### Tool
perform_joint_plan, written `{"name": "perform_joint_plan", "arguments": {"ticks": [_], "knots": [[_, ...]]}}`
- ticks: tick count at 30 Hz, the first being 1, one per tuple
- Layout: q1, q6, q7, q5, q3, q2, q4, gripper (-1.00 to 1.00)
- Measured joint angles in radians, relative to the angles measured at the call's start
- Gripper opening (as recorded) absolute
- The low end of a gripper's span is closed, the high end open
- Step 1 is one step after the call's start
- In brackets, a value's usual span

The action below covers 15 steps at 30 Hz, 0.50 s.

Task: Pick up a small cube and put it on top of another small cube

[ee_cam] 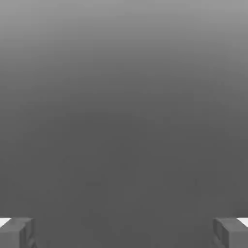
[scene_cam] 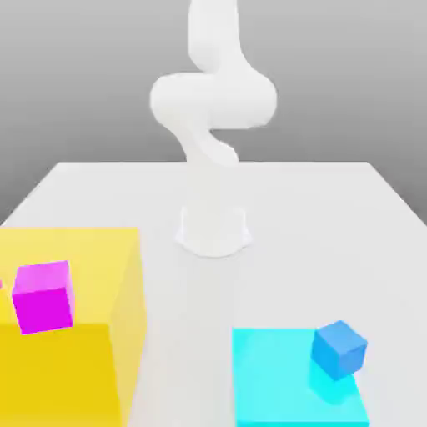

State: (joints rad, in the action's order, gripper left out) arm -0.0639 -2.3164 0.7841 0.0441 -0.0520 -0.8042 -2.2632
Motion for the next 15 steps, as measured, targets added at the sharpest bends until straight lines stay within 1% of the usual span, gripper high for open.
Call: {"name": "perform_joint_plan", "arguments": {"ticks": [2,4,7,15], "knots": [[-0.059,-0.024,-0.018,0.037,-0.057,0.005,0.004,0.00],[-0.115,-0.060,-0.038,0.076,-0.117,0.026,-0.019,0.00],[-0.182,-0.136,-0.076,0.136,-0.192,0.105,-0.101,0.00],[-0.311,-0.326,-0.179,0.250,-0.365,0.324,-0.346,0.00]]}}
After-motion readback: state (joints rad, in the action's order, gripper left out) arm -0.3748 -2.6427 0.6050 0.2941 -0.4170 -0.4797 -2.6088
